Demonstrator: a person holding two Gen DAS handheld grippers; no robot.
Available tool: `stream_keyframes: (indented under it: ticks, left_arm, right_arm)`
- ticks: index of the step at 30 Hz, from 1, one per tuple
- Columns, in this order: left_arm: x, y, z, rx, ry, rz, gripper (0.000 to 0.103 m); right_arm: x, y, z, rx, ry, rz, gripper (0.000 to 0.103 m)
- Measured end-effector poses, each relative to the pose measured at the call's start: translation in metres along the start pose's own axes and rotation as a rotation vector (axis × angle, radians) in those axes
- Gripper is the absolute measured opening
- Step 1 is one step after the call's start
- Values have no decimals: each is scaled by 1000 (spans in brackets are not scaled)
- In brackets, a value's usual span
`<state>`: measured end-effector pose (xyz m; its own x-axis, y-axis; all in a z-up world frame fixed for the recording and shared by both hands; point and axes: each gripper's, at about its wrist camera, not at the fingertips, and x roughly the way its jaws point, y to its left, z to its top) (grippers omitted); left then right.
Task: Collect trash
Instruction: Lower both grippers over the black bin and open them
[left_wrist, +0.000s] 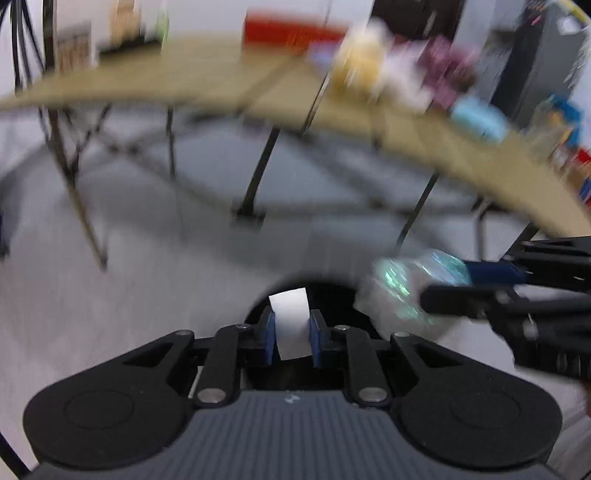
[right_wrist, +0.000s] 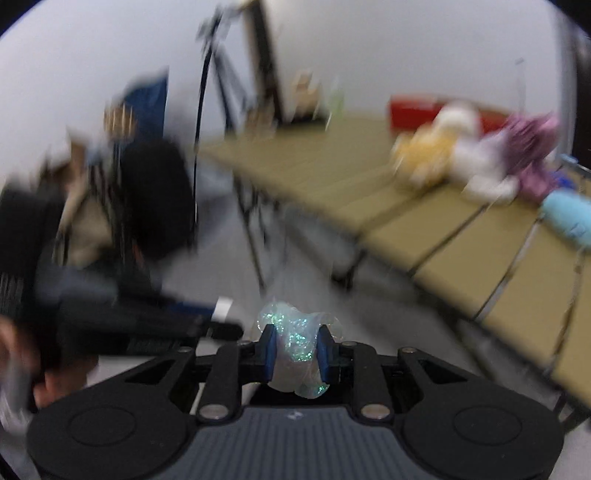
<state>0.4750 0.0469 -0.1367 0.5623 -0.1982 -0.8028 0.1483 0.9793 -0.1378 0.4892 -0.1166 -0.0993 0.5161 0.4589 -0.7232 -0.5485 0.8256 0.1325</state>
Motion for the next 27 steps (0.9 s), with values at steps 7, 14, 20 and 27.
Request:
stream_keyframes:
  ticks: [7, 14, 20, 27]
  left_arm:
    - [88, -2, -20, 12, 299, -11, 20]
    - [116, -17, -27, 30, 355, 72, 64]
    - [116, -13, -27, 10, 368, 48, 80]
    - [113, -14, -29, 11, 367, 86, 81]
  right_arm:
    - [70, -15, -24, 65, 246, -74, 24]
    - [105, -34, -37, 121, 298, -161, 50]
    - [104, -41, -34, 145, 292, -149, 65]
    - [102, -45, -35, 139, 276, -152, 69]
